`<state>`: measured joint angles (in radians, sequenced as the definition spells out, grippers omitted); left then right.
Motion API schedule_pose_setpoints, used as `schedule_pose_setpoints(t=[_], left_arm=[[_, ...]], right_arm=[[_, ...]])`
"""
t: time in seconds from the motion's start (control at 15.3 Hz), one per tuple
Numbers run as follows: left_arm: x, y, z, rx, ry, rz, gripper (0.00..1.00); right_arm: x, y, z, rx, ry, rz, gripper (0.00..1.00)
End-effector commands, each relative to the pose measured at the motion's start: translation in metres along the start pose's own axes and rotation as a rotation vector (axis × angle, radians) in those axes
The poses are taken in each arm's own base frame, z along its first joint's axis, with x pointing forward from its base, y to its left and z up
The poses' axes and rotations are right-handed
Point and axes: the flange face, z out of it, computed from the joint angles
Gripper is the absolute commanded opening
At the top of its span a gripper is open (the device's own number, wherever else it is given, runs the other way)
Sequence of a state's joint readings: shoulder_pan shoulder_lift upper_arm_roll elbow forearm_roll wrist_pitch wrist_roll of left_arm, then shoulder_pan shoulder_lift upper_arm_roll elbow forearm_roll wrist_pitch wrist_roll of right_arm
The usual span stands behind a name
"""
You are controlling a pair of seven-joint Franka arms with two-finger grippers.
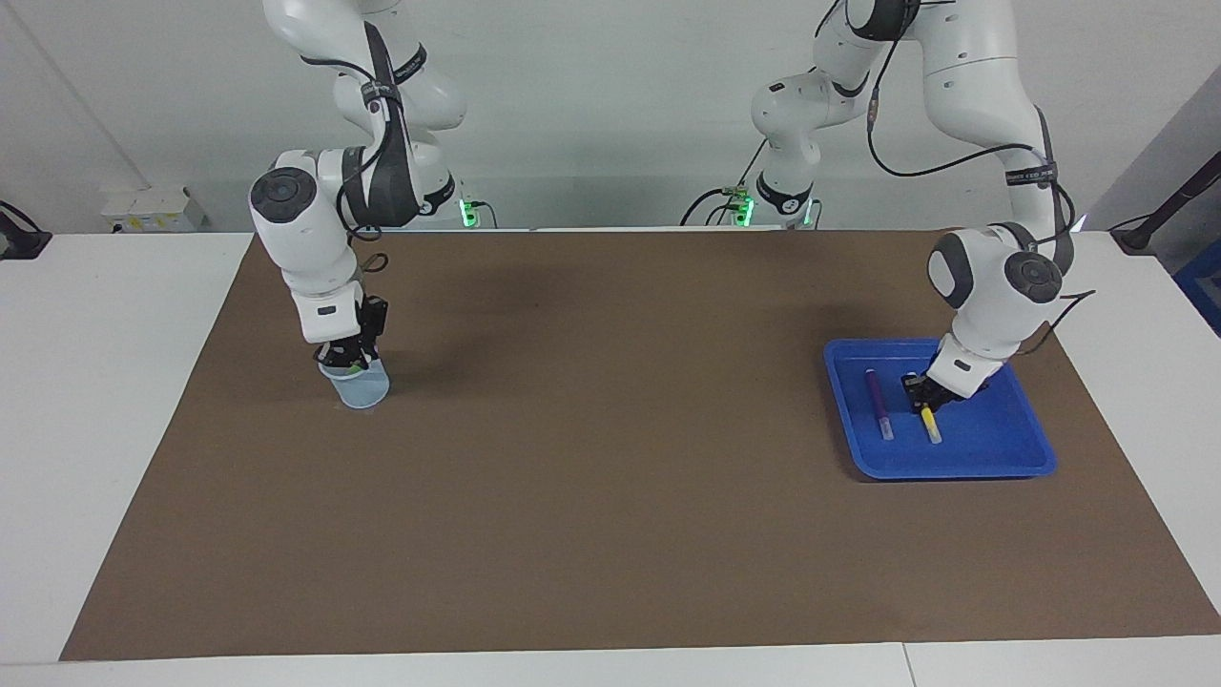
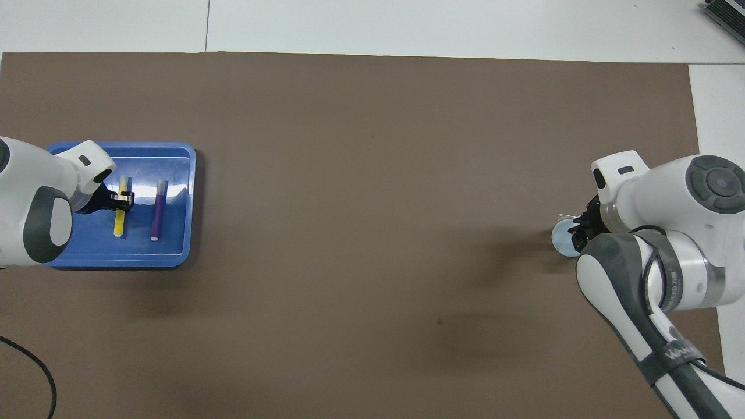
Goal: Right arm passes pens to left for tray arrangement
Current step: 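Lay the yellow marker in the tray with the left gripper, then pull the green marker from the cup with the right gripper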
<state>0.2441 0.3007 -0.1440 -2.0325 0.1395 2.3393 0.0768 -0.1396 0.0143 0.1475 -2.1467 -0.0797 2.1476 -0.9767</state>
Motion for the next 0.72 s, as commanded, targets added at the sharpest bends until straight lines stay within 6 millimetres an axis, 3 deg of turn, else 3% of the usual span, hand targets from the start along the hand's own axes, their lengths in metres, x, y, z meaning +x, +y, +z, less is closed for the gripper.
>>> schedule_pose_setpoints(t=[0.0,0.39,0.46,0.66], left_arm=[[0.002,0.002,-0.002,0.011,0.003,-0.005,0.46],[0.014,0.001,-0.037,-0.041,-0.071,-0.053,0.49],[0.015,0.004,-0.046,-0.055,-0.085,-0.059,0.49],[0.021,0.01,-0.074,-0.151,-0.113,-0.12,0.64]], right_arm=[[-0.01,0.025,-0.029,-0.006,-0.006,0.042,0.0],[0.004,0.025,-0.123,0.029,0.053,0.293,0.0],[0.007,0.022,-0.131,0.061,0.08,0.361,0.0],[0.023,0.014,-0.149,0.196,0.198,0.577,0.0]])
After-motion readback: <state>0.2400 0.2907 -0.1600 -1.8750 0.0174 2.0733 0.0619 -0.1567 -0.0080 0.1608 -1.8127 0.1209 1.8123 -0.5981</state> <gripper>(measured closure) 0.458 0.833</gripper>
